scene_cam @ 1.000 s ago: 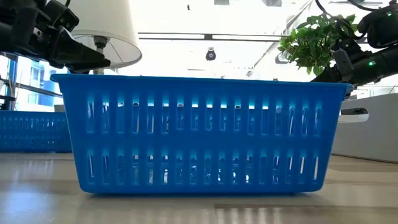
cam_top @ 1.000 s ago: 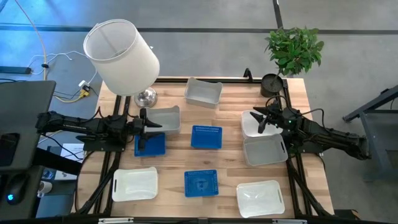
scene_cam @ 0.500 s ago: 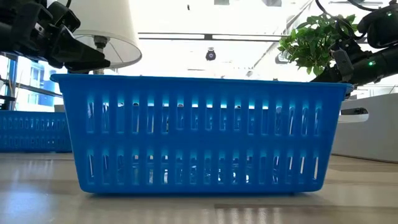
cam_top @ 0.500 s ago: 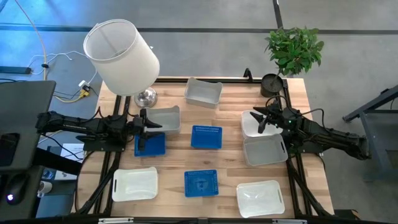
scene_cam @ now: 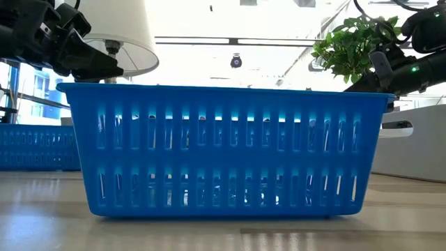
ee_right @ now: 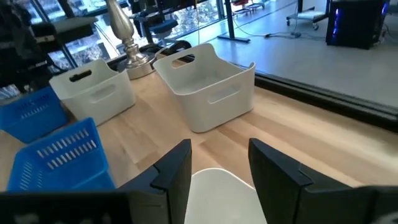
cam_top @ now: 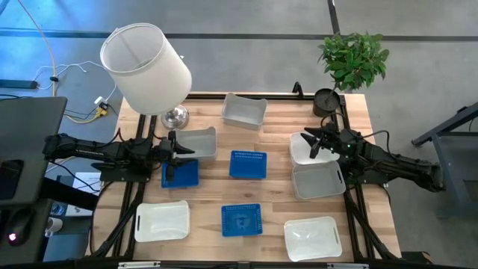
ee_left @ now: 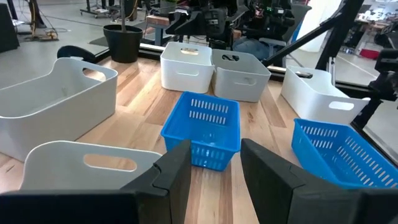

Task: Stack baskets by color
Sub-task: Stack the bottom gray bin on top of the top gray bin

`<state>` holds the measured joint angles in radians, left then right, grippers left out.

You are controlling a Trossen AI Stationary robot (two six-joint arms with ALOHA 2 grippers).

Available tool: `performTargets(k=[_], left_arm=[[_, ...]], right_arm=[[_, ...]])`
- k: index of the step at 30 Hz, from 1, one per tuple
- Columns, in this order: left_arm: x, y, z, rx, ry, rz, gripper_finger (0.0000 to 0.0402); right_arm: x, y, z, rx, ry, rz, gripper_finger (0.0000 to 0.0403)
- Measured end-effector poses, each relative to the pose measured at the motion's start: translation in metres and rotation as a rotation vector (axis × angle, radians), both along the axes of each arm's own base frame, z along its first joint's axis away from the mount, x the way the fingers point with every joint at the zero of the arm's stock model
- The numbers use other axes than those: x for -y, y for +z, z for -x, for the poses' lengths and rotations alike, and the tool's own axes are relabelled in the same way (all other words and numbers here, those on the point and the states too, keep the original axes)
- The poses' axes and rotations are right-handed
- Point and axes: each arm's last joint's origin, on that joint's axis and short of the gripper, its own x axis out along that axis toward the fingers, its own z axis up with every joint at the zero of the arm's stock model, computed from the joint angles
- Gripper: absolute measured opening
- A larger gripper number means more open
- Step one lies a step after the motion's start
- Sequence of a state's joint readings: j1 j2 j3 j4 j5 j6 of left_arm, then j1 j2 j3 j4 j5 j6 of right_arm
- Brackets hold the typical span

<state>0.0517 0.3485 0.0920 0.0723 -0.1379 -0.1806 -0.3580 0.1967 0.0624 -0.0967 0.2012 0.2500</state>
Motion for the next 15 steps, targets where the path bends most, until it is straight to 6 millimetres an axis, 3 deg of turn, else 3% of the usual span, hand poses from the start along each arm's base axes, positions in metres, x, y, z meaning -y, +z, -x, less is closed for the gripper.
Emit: performTargets(k=[11, 15], left_arm=[[0.000, 0.000, 0.000, 0.000, 0.000, 0.000, 0.0129], [0.000, 0.000, 0.000, 0.000, 0.000, 0.001, 0.0129]], right_arm=[[-0.004, 0.001, -0.002, 0.041, 0.140, -0.076, 0.0147], [-0.007, 0.015, -0.003, 0.095, 0.245, -0.108, 0.0147]])
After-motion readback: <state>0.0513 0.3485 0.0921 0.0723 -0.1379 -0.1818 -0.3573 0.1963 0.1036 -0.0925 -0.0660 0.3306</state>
